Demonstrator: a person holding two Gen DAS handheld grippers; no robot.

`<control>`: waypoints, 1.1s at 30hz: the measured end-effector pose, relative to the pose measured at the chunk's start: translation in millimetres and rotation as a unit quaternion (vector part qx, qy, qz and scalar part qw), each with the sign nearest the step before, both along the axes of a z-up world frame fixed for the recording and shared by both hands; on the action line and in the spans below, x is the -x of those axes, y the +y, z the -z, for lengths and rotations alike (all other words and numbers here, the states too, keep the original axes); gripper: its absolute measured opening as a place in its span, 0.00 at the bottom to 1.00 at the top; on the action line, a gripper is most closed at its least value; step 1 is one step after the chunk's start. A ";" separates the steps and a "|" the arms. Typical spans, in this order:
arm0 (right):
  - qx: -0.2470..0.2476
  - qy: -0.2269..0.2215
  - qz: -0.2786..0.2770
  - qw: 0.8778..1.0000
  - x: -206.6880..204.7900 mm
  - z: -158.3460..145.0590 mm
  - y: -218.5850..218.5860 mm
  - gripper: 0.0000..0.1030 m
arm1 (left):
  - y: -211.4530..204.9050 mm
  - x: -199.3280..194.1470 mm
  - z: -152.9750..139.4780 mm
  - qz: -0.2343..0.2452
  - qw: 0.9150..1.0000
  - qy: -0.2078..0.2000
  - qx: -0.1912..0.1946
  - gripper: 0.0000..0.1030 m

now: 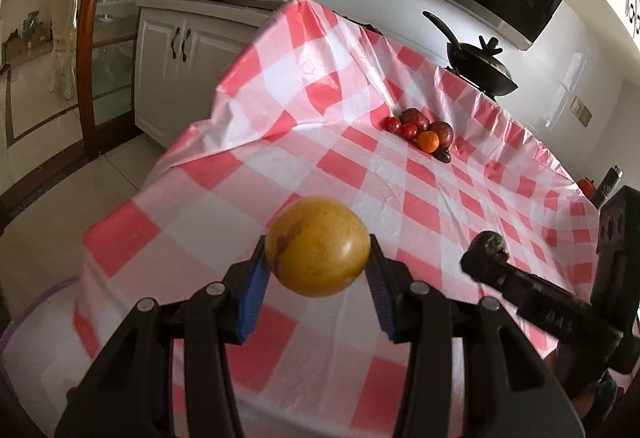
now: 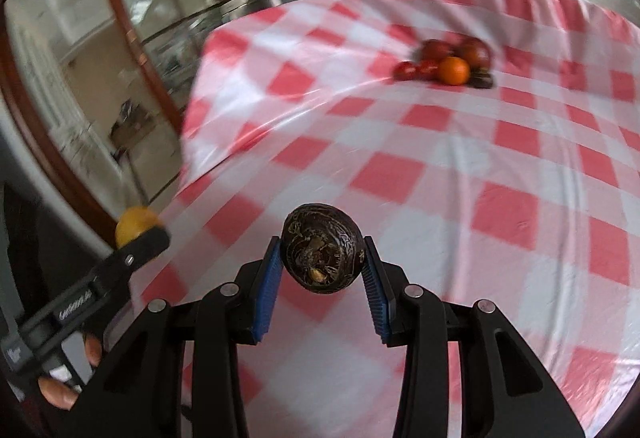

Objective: Organize fruits
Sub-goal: 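Carry the melon and mangosteen with both grippers over the white box, then open both grippers to release the melon and mangosteen into the box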

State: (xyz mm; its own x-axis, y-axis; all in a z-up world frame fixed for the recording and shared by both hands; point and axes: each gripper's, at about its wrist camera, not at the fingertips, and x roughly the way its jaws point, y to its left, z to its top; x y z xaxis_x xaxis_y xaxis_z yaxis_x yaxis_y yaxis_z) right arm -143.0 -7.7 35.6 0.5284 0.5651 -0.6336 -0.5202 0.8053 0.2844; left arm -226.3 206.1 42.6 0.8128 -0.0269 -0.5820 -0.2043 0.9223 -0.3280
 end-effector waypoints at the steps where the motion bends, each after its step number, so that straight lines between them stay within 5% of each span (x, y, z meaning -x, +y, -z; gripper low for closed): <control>1: 0.003 -0.002 -0.011 1.000 6.6 0.0 6.6 0.38 | 2.5 5.7 0.0 -0.001 1.000 0.000 -0.001 0.45; 15: 0.046 -0.041 -0.166 0.984 96.7 5.5 85.4 0.38 | 64.8 86.9 14.5 -0.064 0.998 0.013 -0.012 0.45; 24: 0.097 -0.070 -0.281 0.952 157.6 27.2 133.2 0.38 | 99.2 138.9 48.7 -0.117 0.992 0.052 -0.009 0.45; 33: 0.167 -0.059 -0.365 0.914 192.5 76.3 167.0 0.38 | 124.1 160.6 118.2 -0.163 0.976 0.142 0.009 0.45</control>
